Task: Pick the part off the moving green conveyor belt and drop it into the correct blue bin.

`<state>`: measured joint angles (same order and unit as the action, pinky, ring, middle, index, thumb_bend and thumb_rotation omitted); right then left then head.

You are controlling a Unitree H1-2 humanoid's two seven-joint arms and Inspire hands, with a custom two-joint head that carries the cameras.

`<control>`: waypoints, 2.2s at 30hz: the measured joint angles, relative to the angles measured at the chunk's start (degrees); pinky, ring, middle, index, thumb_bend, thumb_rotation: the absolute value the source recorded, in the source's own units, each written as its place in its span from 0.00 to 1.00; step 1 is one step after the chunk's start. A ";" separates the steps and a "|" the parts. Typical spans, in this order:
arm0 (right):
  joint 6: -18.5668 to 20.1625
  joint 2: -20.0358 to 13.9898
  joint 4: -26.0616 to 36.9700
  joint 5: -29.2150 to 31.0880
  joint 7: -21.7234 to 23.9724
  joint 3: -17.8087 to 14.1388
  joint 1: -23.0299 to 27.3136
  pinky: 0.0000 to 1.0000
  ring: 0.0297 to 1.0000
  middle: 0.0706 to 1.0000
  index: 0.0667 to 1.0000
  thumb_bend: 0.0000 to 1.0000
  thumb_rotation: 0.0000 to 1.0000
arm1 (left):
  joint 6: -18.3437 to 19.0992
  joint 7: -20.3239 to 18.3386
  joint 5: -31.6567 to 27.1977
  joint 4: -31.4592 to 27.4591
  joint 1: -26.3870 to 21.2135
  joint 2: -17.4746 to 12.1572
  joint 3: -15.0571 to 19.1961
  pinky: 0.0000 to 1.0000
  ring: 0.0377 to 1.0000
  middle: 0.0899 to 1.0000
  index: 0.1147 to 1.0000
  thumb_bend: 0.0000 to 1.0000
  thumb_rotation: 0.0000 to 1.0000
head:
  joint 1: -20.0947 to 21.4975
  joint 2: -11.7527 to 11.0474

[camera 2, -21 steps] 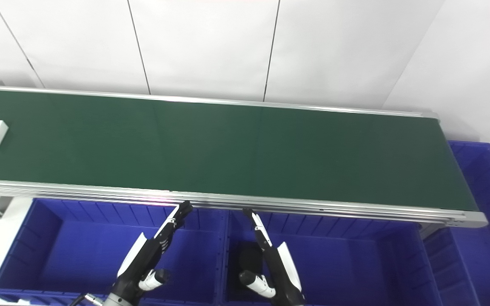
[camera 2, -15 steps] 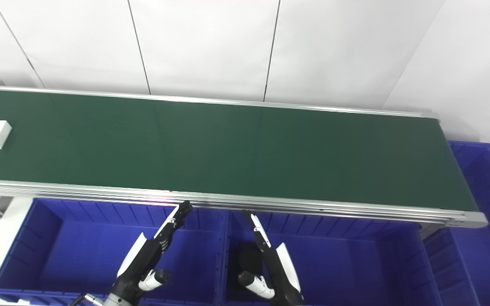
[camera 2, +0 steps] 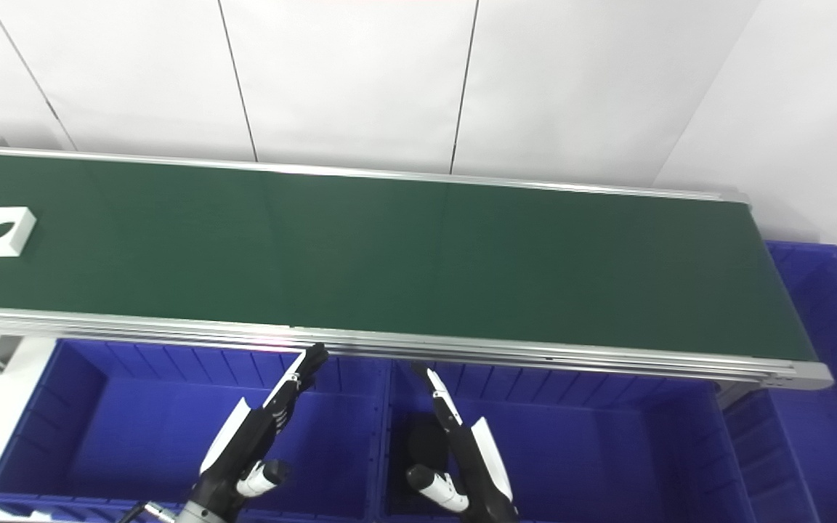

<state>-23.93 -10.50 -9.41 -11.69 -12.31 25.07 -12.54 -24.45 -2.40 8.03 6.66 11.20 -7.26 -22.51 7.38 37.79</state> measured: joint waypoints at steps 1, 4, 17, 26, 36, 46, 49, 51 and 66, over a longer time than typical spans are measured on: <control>0.00 0.00 0.00 0.02 0.00 0.00 -0.01 0.96 0.99 0.98 0.96 1.00 0.99 | 0.00 -0.01 -0.01 0.00 0.01 0.00 0.00 1.00 1.00 0.99 1.00 1.00 0.97 | 0.00 -0.09; 0.00 0.04 0.00 0.15 0.00 -0.01 -0.03 0.96 0.99 0.97 0.96 1.00 0.98 | 0.00 -0.04 -0.01 0.00 0.03 0.01 0.01 1.00 1.00 0.98 1.00 1.00 0.97 | 0.00 -0.09; 0.00 0.19 -0.03 0.02 0.02 -0.08 -0.16 0.96 0.98 0.97 0.96 1.00 0.97 | 0.00 -0.23 -0.03 0.00 0.04 0.00 0.05 1.00 1.00 0.98 1.00 1.00 0.97 | 0.09 -0.09; 0.00 0.23 -0.70 0.10 0.04 -0.07 -0.11 0.96 0.98 0.97 0.96 1.00 0.97 | 0.00 -0.23 -0.03 0.06 0.02 0.02 0.06 1.00 1.00 0.98 1.00 1.00 0.97 | -0.44 -0.53; 0.00 -0.44 -3.31 1.29 -0.13 0.61 0.24 0.95 0.98 0.97 0.95 1.00 0.97 | -0.02 -0.23 -0.29 3.96 -0.68 0.14 -0.84 1.00 1.00 0.98 1.00 1.00 0.92 | -5.19 -4.57; -0.01 -2.06 -6.42 2.18 -2.15 1.63 1.61 1.00 0.99 0.98 0.98 1.00 0.97 | -0.03 4.23 1.31 6.36 -2.10 0.06 -4.72 0.91 0.96 0.96 1.00 1.00 0.90 | -11.06 -7.56; -0.01 -2.45 -6.54 2.24 -2.61 2.14 1.63 1.00 1.00 0.99 0.98 1.00 0.98 | -0.03 5.15 1.39 6.71 -2.41 0.07 -5.51 0.91 0.97 0.96 1.00 1.00 0.88 | -12.12 -8.17; -0.01 -2.62 -6.60 2.36 -2.72 2.42 1.64 1.00 1.00 0.99 0.98 1.00 0.98 | -0.03 5.58 1.38 7.28 -2.63 0.04 -5.91 0.90 0.96 0.95 1.00 1.00 0.87 | -12.74 -8.61; -0.01 -3.79 -6.75 4.25 -2.34 2.47 1.61 1.00 1.00 1.00 1.00 1.00 0.98 | -0.03 9.05 1.49 9.86 -4.29 0.02 -8.96 0.91 0.95 0.95 1.00 1.00 0.85 | -17.57 -10.63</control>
<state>-23.95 -14.29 -16.16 -7.44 -14.64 27.53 -10.93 -24.48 6.65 9.51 16.52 6.91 -7.24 -31.47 -10.19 27.16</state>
